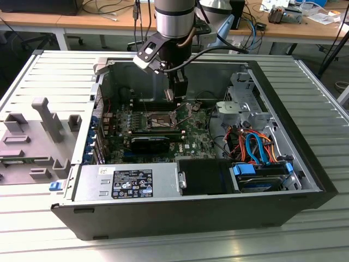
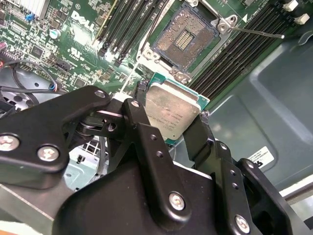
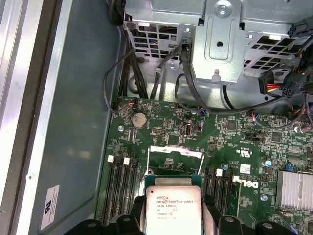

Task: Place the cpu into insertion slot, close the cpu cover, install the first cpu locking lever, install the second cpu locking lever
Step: 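Place the cpu into insertion slot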

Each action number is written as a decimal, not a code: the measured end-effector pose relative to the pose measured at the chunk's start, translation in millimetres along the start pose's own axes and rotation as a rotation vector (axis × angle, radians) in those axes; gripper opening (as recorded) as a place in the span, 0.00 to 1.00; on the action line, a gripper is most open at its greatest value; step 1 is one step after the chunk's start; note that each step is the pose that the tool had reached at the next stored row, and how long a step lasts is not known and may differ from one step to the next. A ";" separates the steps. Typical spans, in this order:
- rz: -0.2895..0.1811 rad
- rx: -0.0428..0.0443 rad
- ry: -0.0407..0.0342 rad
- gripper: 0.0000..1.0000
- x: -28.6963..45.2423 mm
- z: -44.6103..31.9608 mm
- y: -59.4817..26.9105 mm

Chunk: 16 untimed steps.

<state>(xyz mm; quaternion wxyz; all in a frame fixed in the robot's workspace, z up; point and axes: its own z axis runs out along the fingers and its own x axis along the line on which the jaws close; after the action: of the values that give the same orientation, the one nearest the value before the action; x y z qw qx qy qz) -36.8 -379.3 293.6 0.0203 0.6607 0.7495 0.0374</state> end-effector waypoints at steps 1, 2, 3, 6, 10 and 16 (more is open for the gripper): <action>0.007 -0.0001 -0.0005 0.55 0.0 0.2 0.0; 0.013 -0.0002 -0.0011 0.55 0.0 0.3 0.0; 0.018 -0.0004 -0.0015 0.55 0.0 0.5 0.0; 0.030 -0.0006 -0.0025 0.55 0.0 0.7 -0.1; 0.044 -0.0008 -0.0037 0.55 0.0 0.9 -0.1; 0.047 -0.0009 -0.0039 0.55 0.0 0.9 -0.1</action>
<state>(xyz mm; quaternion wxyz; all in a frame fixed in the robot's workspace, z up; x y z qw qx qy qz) -36.8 -379.3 292.7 0.0212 0.6780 0.7338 0.0369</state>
